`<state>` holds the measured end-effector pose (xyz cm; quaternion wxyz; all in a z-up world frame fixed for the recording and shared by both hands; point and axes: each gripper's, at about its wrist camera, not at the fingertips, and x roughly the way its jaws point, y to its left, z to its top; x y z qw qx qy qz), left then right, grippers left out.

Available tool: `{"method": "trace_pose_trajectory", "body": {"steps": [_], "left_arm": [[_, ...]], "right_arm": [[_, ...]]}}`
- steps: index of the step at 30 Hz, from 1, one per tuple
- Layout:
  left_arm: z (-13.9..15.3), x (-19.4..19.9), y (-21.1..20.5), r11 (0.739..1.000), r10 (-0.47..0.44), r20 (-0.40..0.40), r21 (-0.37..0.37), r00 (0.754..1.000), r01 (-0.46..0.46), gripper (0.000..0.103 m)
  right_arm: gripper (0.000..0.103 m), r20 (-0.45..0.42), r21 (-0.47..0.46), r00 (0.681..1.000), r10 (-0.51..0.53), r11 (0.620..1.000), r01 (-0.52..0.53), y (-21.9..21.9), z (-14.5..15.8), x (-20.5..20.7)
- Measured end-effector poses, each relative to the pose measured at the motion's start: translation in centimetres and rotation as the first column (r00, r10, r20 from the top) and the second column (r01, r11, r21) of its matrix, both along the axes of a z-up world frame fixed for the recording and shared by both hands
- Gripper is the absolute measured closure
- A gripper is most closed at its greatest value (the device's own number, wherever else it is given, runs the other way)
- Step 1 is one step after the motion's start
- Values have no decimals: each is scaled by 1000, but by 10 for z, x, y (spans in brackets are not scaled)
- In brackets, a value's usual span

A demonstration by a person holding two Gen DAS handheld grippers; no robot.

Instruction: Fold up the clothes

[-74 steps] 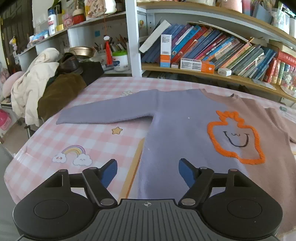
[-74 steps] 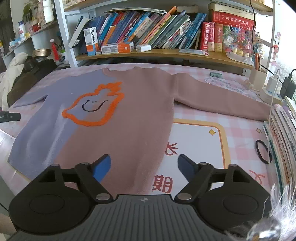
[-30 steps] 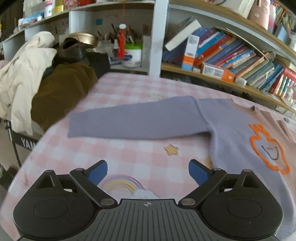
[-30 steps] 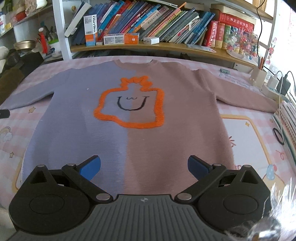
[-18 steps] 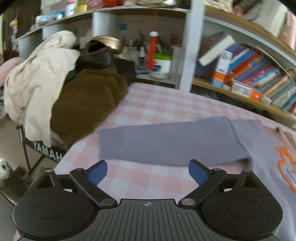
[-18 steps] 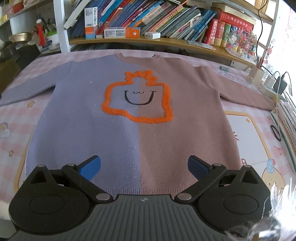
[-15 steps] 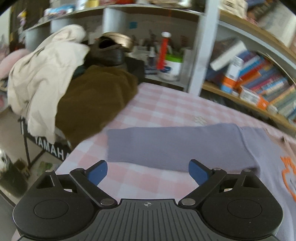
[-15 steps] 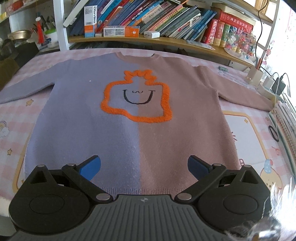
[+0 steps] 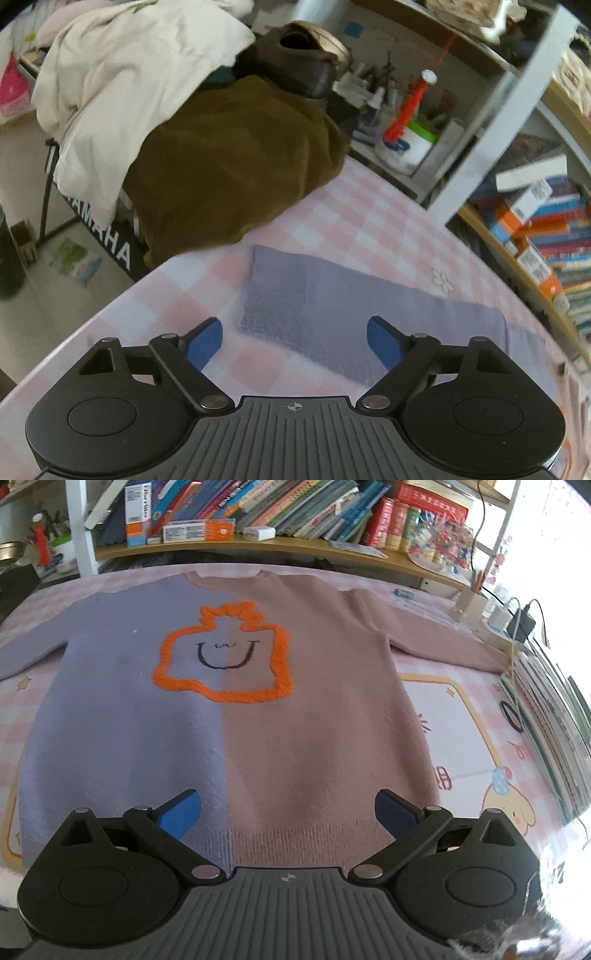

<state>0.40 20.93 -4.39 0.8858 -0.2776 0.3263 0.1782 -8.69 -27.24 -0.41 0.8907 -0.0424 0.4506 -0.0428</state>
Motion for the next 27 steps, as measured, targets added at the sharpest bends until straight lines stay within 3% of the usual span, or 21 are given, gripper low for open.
{"method": "trace_pose_trajectory", "body": {"steps": [2, 3, 4, 6, 11, 14, 18, 22, 27], "left_arm": [[-1, 4, 3, 1000, 13, 8, -5, 1000, -13, 18], [-2, 6, 4, 1000, 17, 11, -4, 1000, -17, 23], [-2, 7, 5, 1000, 17, 11, -3, 1000, -17, 35], [-2, 11, 4, 1000, 11, 8, -2, 1000, -11, 40], [-3, 14, -1, 997, -51, 37, -57, 998, 53, 41], [-4, 16, -1, 996, -49, 50, -72, 998, 53, 41], [-8, 18, 5, 988, -23, 86, -150, 996, 36, 41], [-16, 20, 5, 957, 18, 112, -288, 994, 15, 43], [-26, 22, 3, 885, 76, 133, -465, 988, -6, 44]], "right_arm": [[2, -6, -1, 1000, -5, 1000, 5, -1, -1, -2], [2, -10, -2, 1000, -7, 1000, 7, -1, -1, -2], [2, -12, -3, 1000, -9, 1000, 9, -2, -2, -3], [2, -19, -3, 1000, -12, 1000, 12, 0, -2, -3], [2, -26, 6, 1000, -6, 1000, 6, 3, -2, -2], [2, -23, 2, 1000, -2, 1000, 2, 6, -1, -1], [2, -16, -3, 1000, -11, 1000, 11, 6, 0, -2], [2, -12, -1, 1000, -23, 1000, 23, 5, 2, -1], [2, -6, -2, 1000, -15, 1000, 15, 7, 2, 0]]}}
